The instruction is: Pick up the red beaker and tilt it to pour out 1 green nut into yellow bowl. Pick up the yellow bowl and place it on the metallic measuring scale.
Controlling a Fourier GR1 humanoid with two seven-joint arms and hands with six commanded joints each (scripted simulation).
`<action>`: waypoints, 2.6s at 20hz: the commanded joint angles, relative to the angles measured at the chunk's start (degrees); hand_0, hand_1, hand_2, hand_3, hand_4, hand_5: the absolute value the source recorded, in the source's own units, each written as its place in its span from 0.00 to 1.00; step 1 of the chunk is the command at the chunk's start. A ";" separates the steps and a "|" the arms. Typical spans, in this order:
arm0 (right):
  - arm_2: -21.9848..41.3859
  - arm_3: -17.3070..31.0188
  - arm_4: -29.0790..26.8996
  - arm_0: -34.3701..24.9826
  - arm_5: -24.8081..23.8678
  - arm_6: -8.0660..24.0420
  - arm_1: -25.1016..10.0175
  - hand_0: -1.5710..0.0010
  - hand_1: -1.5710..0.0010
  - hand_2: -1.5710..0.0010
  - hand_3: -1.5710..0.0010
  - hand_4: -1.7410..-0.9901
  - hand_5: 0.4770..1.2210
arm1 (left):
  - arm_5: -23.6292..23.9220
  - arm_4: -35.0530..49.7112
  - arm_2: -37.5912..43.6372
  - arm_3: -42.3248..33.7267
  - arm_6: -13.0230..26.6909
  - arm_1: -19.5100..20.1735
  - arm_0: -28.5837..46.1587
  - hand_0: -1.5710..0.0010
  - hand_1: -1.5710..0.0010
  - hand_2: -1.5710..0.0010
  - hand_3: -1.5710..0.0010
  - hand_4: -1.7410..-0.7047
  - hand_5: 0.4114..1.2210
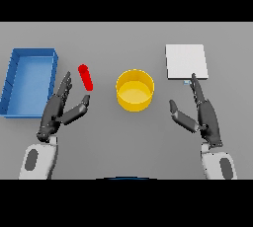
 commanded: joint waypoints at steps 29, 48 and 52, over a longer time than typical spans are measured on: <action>-1.20 -1.35 -1.53 -0.04 -0.08 1.39 -0.06 1.00 1.00 1.00 1.00 0.60 0.28 | 3.52 0.56 9.64 39.03 -9.83 -2.80 -28.77 0.84 0.82 0.80 0.86 0.29 0.47; -0.71 0.88 -0.01 -0.93 -0.24 -1.07 -0.23 1.00 1.00 1.00 1.00 0.66 0.26 | 10.34 -3.09 5.17 31.59 -10.95 -1.03 -31.03 0.01 0.01 0.01 0.01 0.02 0.85; -0.03 0.36 1.81 -0.26 -0.99 -0.92 -0.38 1.00 1.00 1.00 1.00 0.66 0.29 | 6.89 -11.15 -3.71 28.76 -3.75 3.67 -33.79 0.01 0.01 0.01 0.01 0.01 0.88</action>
